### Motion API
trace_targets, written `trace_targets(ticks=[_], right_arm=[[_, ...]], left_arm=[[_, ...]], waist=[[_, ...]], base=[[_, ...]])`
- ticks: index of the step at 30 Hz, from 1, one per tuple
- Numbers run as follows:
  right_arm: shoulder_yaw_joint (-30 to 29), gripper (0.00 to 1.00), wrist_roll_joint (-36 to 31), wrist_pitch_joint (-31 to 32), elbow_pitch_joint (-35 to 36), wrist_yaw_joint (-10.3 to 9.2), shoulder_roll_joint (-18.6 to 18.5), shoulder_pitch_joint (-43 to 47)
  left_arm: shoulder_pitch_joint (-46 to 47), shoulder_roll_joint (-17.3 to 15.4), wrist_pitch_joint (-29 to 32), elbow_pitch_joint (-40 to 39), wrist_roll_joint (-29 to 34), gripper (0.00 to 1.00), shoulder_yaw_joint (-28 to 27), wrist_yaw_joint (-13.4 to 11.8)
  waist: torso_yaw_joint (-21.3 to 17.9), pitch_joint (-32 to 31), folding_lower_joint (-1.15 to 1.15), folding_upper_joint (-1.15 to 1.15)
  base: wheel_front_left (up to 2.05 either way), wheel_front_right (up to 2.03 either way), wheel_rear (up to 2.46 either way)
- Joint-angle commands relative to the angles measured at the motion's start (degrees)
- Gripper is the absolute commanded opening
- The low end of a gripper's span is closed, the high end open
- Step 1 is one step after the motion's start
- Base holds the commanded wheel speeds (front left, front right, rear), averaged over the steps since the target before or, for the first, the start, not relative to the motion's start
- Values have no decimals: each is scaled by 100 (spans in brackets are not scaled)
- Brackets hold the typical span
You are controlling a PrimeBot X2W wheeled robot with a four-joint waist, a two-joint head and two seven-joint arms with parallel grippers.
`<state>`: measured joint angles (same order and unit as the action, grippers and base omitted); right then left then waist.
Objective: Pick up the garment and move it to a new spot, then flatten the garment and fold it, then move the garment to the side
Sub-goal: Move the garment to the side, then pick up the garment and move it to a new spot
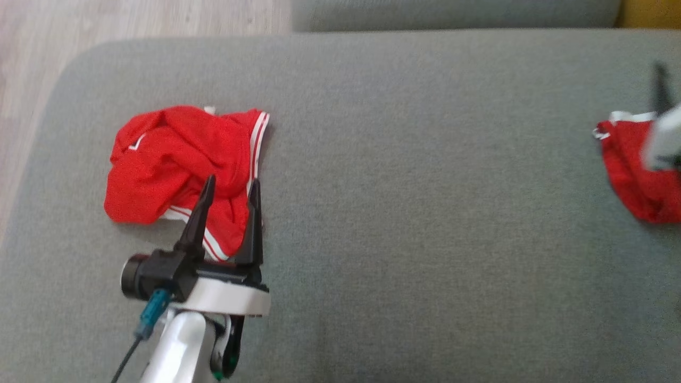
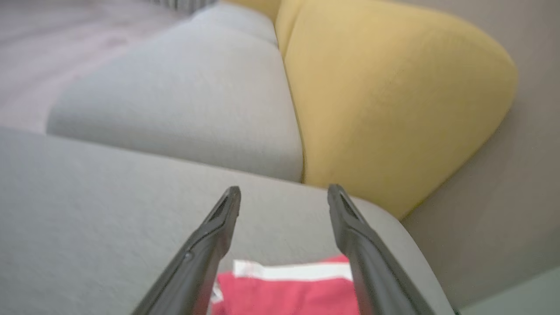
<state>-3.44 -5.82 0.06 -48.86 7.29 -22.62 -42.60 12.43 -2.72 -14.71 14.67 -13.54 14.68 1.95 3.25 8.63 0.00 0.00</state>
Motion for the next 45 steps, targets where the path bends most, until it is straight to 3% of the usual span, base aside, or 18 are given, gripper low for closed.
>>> trace_targets(ticks=[1, 7, 12, 22, 37, 45], right_arm=[[79, 100, 127, -206, 442, 20, 235, 61], [25, 100, 915, -777, 1772, 20, 1550, 895], [209, 100, 1513, -1076, 2540, 20, 1903, 1829], [1132, 100, 2301, -1490, 3411, 20, 1972, 3859], [1243, 100, 2435, -1505, 3695, 20, 1973, 4084], [1610, 100, 2495, -1505, 3725, 20, 1973, 4229]], left_arm=[[10, -16, -29, -177, 59, 100, -244, -34], [-225, -16, -29, -197, 77, 100, -321, -55], [-386, -16, -29, -218, 69, 100, -309, -66], [-848, -16, -29, -364, -22, 100, -367, -90], [-843, -16, -29, -336, -21, 100, -289, -111], [-805, -16, -29, -287, -42, 100, -170, -160]], waist=[[-107, -214, 0, 0], [-231, -579, 0, 0], [-281, -716, 0, 0], [-388, -854, 0, 0], [-259, -958, 0, 0], [436, -1070, 0, 0]], base=[[0, 0, 0], [0, 0, 0], [0, 0, 0], [0, 0, 0], [0, 0, 0], [0, 0, 0]])
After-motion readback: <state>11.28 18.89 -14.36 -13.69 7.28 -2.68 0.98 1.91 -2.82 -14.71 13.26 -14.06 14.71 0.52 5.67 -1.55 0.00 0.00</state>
